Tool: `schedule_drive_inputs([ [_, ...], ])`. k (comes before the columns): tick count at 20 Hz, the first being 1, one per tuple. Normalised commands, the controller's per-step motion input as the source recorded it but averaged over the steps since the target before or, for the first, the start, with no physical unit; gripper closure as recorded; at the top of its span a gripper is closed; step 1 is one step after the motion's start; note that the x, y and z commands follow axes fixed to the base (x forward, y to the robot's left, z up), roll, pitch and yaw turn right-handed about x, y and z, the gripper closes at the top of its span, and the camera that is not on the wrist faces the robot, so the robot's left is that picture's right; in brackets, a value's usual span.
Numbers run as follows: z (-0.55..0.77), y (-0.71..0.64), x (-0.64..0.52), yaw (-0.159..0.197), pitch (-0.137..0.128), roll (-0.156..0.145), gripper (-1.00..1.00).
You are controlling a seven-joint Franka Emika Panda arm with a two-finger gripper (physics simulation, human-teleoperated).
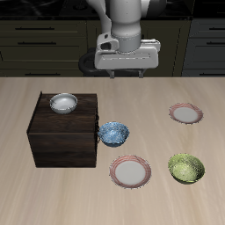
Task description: Place the blue bowl onto the plate that is on the left side of the table
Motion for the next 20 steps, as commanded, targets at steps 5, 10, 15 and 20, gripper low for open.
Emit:
schedule_drive_inputs([
  [5, 0.00, 0.02, 0.20, 0.002, -0.017, -0.003, -1.00],
  [10, -0.01, -0.01, 0.14, -0.018, 0.005, -0.005, -1.00],
  [15, 0.03, -0.06, 0.12, -0.017, -0.010, -0.018, -1.00],
  [20, -0.01, -0.05, 0.06, 0.006, -0.009, 0.000, -1.00],
])
